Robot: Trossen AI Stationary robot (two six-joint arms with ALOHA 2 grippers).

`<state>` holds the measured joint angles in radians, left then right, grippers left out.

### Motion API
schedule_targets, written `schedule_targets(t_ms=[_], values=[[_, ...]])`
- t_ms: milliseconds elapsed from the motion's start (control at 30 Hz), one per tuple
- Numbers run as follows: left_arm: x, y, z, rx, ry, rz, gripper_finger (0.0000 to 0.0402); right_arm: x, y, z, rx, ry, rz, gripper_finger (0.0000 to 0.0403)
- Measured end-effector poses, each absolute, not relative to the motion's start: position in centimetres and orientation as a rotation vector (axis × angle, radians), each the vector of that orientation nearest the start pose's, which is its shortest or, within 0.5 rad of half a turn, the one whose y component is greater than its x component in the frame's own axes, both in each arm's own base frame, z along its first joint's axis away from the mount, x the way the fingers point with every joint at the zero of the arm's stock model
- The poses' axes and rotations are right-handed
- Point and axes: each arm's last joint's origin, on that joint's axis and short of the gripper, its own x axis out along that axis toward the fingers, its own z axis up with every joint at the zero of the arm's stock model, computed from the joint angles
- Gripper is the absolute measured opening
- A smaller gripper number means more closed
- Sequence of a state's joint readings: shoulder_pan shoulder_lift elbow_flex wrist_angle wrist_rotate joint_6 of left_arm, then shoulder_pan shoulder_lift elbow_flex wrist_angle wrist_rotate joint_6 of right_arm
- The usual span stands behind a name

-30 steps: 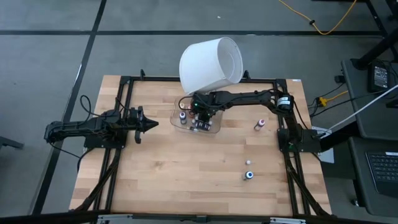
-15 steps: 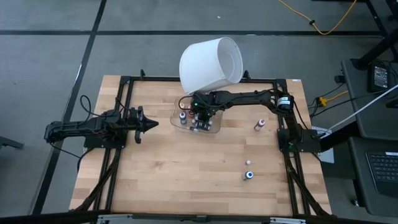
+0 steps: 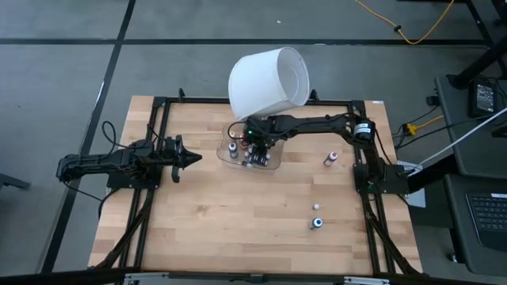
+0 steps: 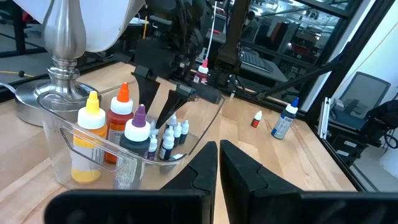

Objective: Pick & Place food coloring
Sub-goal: Put the small red food coloring bottle into the container

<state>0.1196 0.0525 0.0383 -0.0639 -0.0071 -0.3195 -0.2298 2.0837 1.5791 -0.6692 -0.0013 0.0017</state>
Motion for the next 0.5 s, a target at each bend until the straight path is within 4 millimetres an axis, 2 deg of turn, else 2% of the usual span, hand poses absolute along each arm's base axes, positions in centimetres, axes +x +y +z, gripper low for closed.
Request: schedule_targets(t_ms=[233, 333, 500], values=[[9.8, 1.2, 16.6, -0.323, 0.057, 0.138, 0.0015, 40.9, -9.4, 20.5, 0.111, 1.148, -0.258, 0.0151], [9.8, 1.2, 16.6, -0.323, 0.057, 0.138, 0.0015, 40.3, -9.2, 22.3, 0.086, 1.125, -0.293, 0.0147], [9.8, 1.2, 16.6, -0.323, 0.057, 0.138, 0.0015, 38.4, -7.7, 25.3, 0.049, 1.137, -0.361, 0.0140]])
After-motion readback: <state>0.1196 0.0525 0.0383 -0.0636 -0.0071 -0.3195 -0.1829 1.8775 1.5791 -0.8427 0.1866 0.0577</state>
